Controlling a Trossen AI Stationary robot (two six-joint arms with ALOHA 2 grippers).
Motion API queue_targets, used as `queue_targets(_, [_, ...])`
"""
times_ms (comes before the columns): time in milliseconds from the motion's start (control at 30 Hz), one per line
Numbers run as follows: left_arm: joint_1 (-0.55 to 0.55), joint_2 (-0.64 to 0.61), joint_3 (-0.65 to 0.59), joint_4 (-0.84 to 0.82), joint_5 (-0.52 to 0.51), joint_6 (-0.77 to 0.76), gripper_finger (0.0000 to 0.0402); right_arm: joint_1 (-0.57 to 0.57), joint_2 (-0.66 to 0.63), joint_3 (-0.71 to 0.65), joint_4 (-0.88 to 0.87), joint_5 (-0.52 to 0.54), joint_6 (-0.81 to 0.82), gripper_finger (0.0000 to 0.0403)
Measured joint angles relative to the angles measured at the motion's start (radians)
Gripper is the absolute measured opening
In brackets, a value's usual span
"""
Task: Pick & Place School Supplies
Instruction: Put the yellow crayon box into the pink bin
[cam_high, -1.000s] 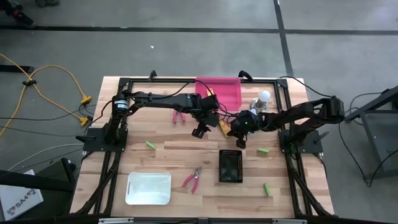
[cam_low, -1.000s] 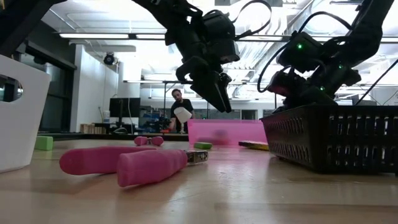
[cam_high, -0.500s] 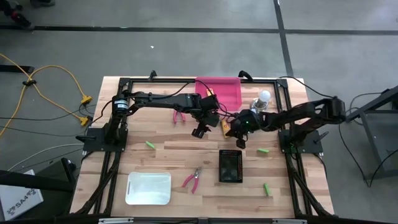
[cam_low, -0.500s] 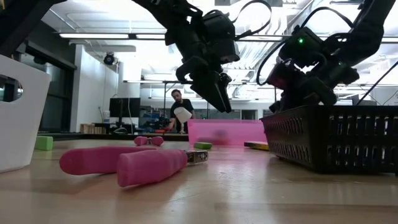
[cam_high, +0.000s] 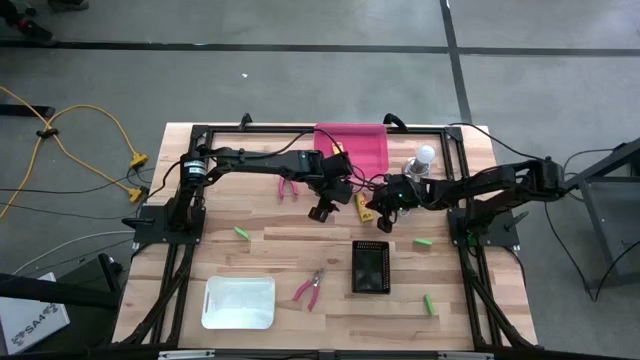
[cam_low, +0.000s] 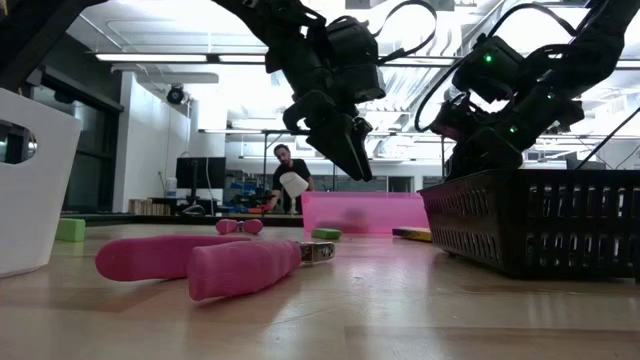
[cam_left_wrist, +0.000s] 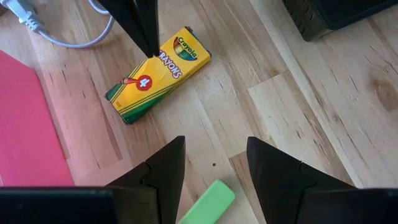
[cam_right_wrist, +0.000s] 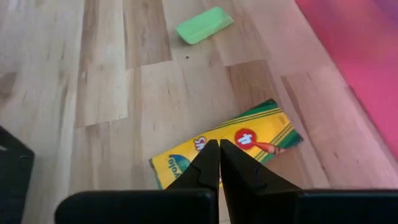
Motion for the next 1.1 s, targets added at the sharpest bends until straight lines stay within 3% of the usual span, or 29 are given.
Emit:
queue_targets(500, [0.0,0.0,0.0,0.033,0.0,-0.014,0.0165,0.0,-0.001,0.001,-0.023,-0.004,0.072,0.0002])
queue_targets(867, [-0.006,0.0,0.0,0.033,0.005,-0.271,0.0165,0.0,-0.001,0.001,-0.027,0.023,0.138,0.0002])
queue_targets(1100, [0.003,0.0,0.0,0.07,0.201,-0.303,0.0165,0.0,-0.001,0.001,-0.052,0.023,0.162,0.0002])
